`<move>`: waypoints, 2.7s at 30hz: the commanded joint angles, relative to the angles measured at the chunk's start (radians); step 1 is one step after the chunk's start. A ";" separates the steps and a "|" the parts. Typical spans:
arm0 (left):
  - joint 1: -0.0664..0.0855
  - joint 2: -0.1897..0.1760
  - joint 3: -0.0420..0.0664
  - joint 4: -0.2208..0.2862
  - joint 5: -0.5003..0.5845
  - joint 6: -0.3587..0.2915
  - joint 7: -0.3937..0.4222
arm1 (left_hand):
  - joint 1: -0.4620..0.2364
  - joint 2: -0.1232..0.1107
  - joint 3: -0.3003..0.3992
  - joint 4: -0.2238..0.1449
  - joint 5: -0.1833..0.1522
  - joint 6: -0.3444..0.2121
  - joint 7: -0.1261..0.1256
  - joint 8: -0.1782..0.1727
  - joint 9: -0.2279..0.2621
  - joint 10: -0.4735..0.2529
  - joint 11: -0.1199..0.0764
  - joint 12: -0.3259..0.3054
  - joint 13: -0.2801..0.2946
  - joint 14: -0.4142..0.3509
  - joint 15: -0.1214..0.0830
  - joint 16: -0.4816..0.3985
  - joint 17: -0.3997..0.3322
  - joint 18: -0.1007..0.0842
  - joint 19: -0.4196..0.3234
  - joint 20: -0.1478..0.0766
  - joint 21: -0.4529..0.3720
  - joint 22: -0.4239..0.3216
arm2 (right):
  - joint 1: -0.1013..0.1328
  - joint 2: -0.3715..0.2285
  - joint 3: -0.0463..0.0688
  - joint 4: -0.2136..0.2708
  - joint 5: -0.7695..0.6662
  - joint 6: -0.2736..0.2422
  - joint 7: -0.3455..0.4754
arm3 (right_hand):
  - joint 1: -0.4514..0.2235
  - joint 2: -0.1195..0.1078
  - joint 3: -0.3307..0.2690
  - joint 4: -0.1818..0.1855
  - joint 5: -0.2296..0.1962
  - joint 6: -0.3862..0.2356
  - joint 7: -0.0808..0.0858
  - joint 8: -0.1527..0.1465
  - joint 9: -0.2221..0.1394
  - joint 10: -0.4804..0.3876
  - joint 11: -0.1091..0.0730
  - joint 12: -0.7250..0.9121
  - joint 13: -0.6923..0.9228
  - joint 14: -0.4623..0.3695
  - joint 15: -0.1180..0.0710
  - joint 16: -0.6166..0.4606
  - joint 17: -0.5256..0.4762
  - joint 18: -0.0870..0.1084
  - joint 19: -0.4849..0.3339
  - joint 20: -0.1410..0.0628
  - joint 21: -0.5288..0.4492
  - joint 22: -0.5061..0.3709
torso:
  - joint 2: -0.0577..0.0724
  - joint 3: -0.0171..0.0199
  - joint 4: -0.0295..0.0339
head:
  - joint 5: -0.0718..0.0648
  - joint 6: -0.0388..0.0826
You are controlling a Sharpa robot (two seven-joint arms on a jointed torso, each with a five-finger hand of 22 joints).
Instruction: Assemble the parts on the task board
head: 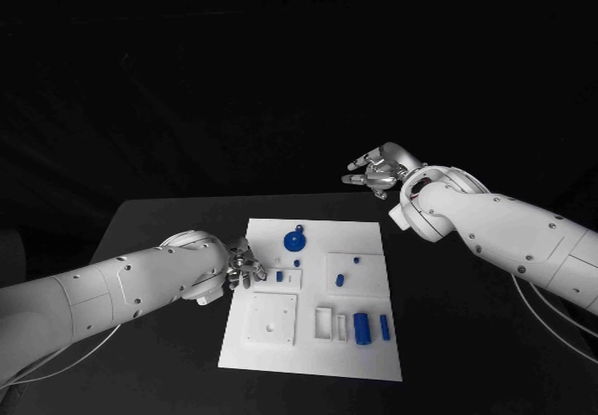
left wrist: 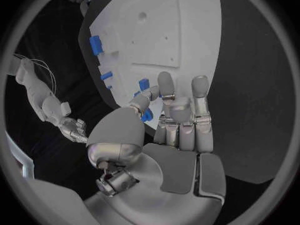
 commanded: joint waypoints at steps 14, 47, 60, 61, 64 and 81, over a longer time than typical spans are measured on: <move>-0.010 0.010 -0.007 -0.001 -0.026 0.066 -0.050 | 0.005 0.007 -0.009 0.018 -0.006 0.121 -0.095 0.002 0.002 0.043 -0.015 0.017 -0.002 0.007 -0.004 0.016 0.016 -0.004 0.007 0.001 0.007 0.017 | 0.000 0.001 0.000 0.002 -0.010 0.025 0.000 | 0.002 0.013 0.003 -0.008 0.008 0.006 0.003 -0.002 0.000 -0.001 0.000 -0.005 0.001 -0.002 0.000 -0.007 0.001 0.011 0.028 0.004 -0.005 0.096 | 0.000 -0.0006 -0.0004 | 0.000 -0.005; -0.010 0.035 -0.007 -0.031 -0.021 0.103 -0.055 | -0.020 0.011 0.009 0.024 0.019 0.149 -0.107 0.003 0.099 0.043 -0.020 0.060 -0.012 0.021 -0.005 0.053 0.080 -0.004 0.011 0.001 0.014 0.018 | 0.000 0.007 0.000 -0.005 -0.010 0.034 0.000 | 0.000 0.016 0.010 -0.022 0.022 0.008 0.004 -0.002 0.000 -0.002 0.000 -0.005 0.002 -0.002 0.000 -0.009 0.001 0.010 0.028 0.003 -0.005 0.096 | 0.000 0.0007 -0.0011 | 0.001 -0.006; -0.001 0.047 -0.006 -0.052 0.017 0.158 -0.070 | -0.024 0.016 0.016 0.020 0.023 0.148 -0.107 0.002 0.117 0.043 -0.020 0.065 -0.018 0.021 -0.003 0.057 0.092 -0.003 0.007 0.002 0.016 0.018 | -0.001 0.010 0.000 -0.010 -0.010 0.038 0.000 | -0.002 0.017 0.013 -0.027 0.028 0.008 0.004 -0.002 0.000 -0.002 -0.001 -0.004 0.002 -0.002 0.000 -0.009 0.002 0.010 0.028 0.003 -0.007 0.096 | 0.001 0.0000 -0.0008 | -0.001 -0.005; 0.000 0.049 -0.006 -0.055 0.021 0.166 -0.073 | -0.024 0.016 0.016 0.020 0.023 0.148 -0.107 0.002 0.117 0.043 -0.020 0.065 -0.018 0.021 -0.003 0.057 0.092 -0.003 0.007 0.002 0.016 0.018 | -0.001 0.010 0.000 -0.010 -0.010 0.038 0.000 | -0.002 0.017 0.013 -0.027 0.028 0.008 0.004 -0.002 0.000 -0.002 -0.001 -0.004 0.002 -0.002 0.000 -0.009 0.002 0.010 0.028 0.003 -0.007 0.096 | 0.001 -0.0003 -0.0006 | -0.001 -0.004; 0.003 0.054 -0.006 -0.062 0.033 0.185 -0.080 | -0.024 0.016 0.016 0.020 0.023 0.148 -0.107 0.002 0.117 0.043 -0.020 0.065 -0.018 0.021 -0.003 0.057 0.092 -0.003 0.007 0.002 0.016 0.018 | -0.002 0.011 0.000 -0.011 -0.010 0.039 0.000 | -0.003 0.017 0.013 -0.027 0.030 0.008 0.004 -0.002 0.000 -0.002 -0.001 -0.005 0.002 -0.002 0.000 -0.009 0.002 0.010 0.028 0.003 -0.005 0.096 | 0.001 -0.0003 -0.0002 | -0.002 -0.005; 0.007 0.072 -0.006 -0.084 0.040 0.198 -0.092 | -0.035 0.023 0.030 0.015 0.035 0.143 -0.107 0.002 0.148 0.043 -0.021 0.070 -0.025 0.022 -0.004 0.062 0.108 -0.002 0.005 0.001 0.022 0.018 | -0.004 0.012 0.000 -0.011 -0.010 0.043 0.000 | -0.004 0.017 0.015 -0.030 0.037 0.007 0.004 -0.002 0.000 -0.003 -0.001 -0.005 0.002 -0.002 0.000 -0.010 0.002 0.010 0.028 0.003 -0.007 0.096 | 0.000 0.0000 -0.0010 | -0.002 0.000</move>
